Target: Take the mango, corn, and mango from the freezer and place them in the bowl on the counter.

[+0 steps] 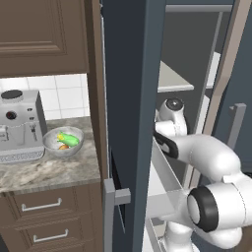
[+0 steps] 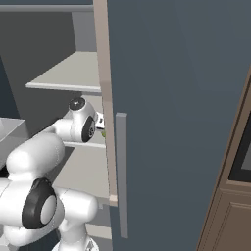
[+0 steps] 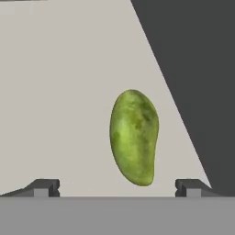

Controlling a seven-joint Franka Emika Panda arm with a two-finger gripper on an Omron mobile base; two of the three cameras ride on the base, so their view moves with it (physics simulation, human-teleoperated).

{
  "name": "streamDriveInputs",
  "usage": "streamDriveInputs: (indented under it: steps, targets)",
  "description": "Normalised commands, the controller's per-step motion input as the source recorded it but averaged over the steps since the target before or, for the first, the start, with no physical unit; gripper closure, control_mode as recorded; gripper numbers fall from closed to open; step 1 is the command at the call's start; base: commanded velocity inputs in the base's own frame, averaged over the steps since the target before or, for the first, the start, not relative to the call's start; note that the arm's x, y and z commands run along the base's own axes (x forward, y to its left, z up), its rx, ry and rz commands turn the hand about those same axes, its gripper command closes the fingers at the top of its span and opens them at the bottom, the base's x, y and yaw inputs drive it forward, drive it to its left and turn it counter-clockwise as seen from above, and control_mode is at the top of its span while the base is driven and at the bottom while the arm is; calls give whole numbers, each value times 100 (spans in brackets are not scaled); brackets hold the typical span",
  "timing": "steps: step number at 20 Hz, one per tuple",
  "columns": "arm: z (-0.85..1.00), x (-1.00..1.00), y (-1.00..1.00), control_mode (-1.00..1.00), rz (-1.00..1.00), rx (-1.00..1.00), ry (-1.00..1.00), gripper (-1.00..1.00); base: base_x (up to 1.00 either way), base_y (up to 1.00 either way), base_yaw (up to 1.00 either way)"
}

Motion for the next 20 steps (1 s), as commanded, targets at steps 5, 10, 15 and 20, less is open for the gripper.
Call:
streamDriveInputs:
  steps: [5, 10, 15, 20]
  targets:
    - [-4, 24, -6, -100, -6, 0, 0, -100, 0, 0, 0]
    - [-4, 20, -3, -100, -7, 0, 0, -100, 0, 0, 0]
    - [-10, 4, -6, -100, -3, 0, 1, -100, 0, 0, 0]
    - [-13, 0, -7, -100, 0, 0, 1, -100, 0, 0, 0]
